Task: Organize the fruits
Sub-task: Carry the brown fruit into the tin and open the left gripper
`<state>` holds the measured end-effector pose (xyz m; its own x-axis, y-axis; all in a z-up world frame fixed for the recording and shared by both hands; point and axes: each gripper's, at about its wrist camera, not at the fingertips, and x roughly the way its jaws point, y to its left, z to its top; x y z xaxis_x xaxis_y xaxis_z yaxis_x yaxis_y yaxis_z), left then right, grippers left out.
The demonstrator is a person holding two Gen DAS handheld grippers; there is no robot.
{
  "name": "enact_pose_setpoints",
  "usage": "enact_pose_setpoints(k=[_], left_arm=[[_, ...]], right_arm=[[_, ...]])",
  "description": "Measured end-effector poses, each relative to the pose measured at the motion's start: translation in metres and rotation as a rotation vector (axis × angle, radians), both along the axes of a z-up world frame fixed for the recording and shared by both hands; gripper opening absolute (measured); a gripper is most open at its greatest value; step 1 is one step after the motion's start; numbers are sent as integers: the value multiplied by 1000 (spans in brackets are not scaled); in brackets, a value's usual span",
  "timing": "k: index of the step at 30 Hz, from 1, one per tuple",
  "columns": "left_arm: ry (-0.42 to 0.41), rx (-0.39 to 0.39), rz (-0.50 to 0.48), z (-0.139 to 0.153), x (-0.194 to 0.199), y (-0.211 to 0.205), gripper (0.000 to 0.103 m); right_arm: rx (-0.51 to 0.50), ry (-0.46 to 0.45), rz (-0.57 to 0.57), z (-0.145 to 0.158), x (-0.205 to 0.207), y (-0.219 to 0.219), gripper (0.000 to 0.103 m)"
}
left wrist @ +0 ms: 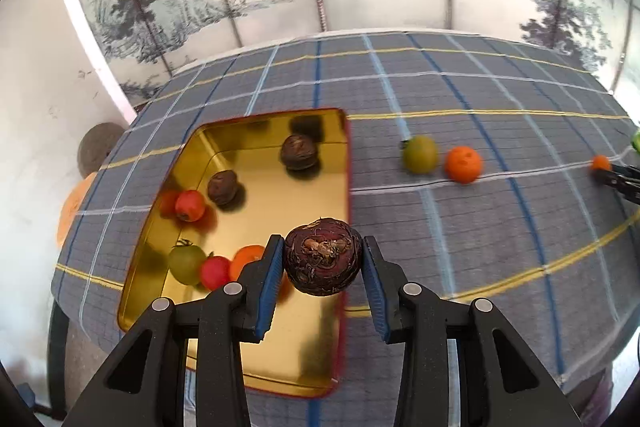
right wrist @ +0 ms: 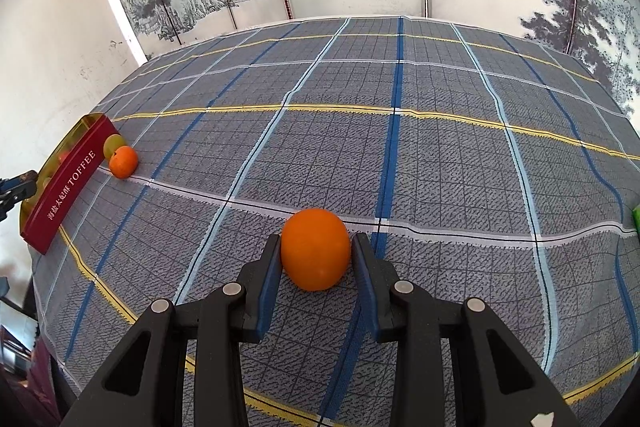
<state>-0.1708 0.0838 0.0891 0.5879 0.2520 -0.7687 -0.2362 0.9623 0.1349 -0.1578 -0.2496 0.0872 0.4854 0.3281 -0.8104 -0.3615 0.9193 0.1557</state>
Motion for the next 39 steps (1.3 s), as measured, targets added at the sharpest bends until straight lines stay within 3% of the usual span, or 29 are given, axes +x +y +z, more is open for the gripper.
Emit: enact_pose_setpoints(k=[16,39], left_arm=[[31,2,61,-9,22,38,40],[65,19,87,-17,34,45,43]], right_arm=[[-12,-3,0,0,-1,1,32],[-20,-3,0,0,-1,2,32]])
